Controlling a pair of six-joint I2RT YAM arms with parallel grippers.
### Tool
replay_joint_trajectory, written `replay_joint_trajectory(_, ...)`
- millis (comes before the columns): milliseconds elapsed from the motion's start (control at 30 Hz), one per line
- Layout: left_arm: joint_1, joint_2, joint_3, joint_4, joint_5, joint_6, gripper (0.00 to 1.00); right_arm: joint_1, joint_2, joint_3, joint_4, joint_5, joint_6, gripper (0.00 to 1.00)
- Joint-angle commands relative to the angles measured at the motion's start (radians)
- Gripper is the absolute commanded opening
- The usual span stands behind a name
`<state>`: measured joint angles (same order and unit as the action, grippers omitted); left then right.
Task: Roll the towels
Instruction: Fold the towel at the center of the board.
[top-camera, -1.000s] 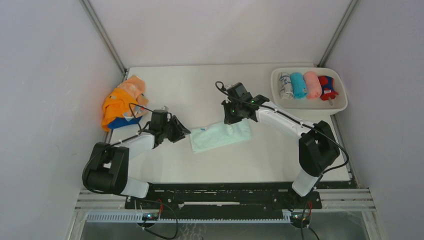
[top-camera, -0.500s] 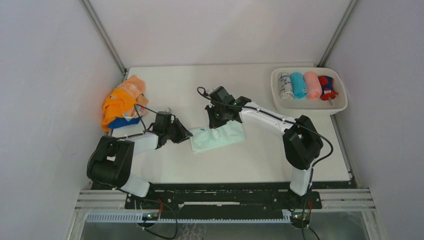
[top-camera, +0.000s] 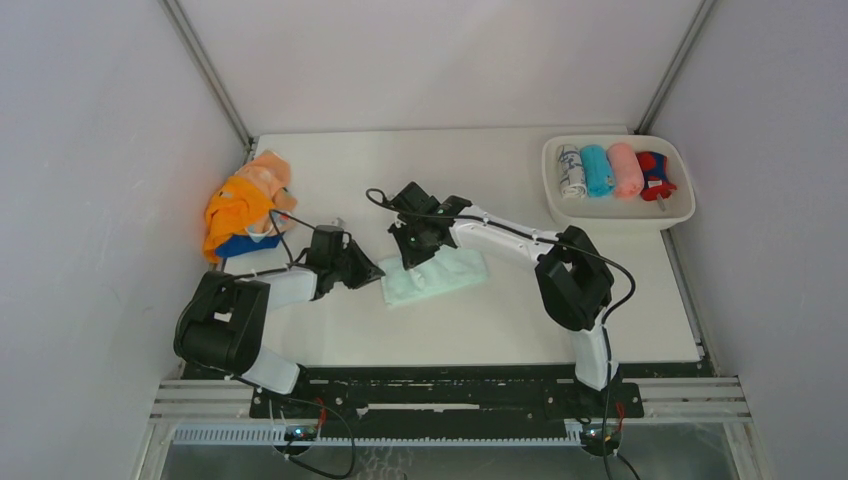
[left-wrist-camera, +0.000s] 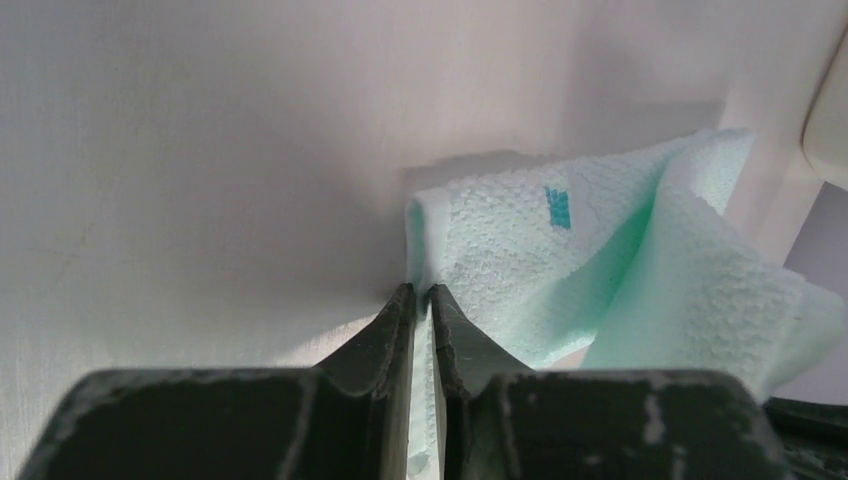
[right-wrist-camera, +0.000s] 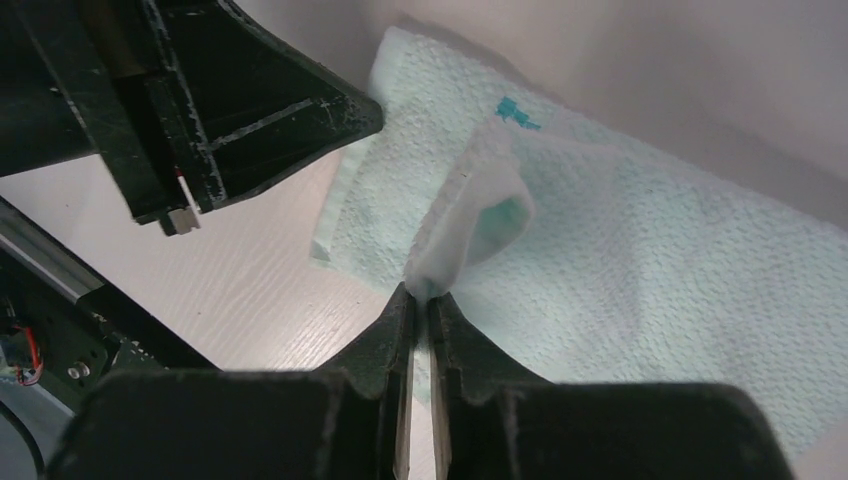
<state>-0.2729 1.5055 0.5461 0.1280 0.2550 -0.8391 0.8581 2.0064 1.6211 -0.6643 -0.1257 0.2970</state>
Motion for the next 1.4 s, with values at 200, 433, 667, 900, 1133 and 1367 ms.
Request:
replay_joint_trajectory(200,-0.02,0.004,-0.019,0.012,-0.01,-0.009,0.12,0.025,-0.008,0.072,-0.04,-0.004,-0.025,0.09)
replay_joint_trajectory(433,-0.026,0.004,-0.018,0.012,-0.013,-0.012,0.11,0.033,0.051,0.092,-0.034,-0.031,-0.013,0.1)
replay_joint_trajectory(667,-0.027,-0.007,-0.027,0.009,-0.021,-0.018,0.11,0.033,0.08,0.095,0.019,-0.081,0.015,0.14)
replay_joint_trajectory(900,-0.032,-0.004,-0.03,0.008,-0.026,-0.022,0.1,0.028,0.069,0.091,0.063,-0.11,0.075,0.14)
replay_joint_trajectory(1133,-0.034,-0.018,-0.037,0.008,-0.034,-0.022,0.1,0.015,0.055,0.082,0.085,-0.126,0.121,0.14)
replay_joint_trajectory(1367,-0.033,-0.018,-0.037,0.007,-0.035,-0.025,0.11,0.012,0.086,0.071,0.102,-0.147,0.148,0.24)
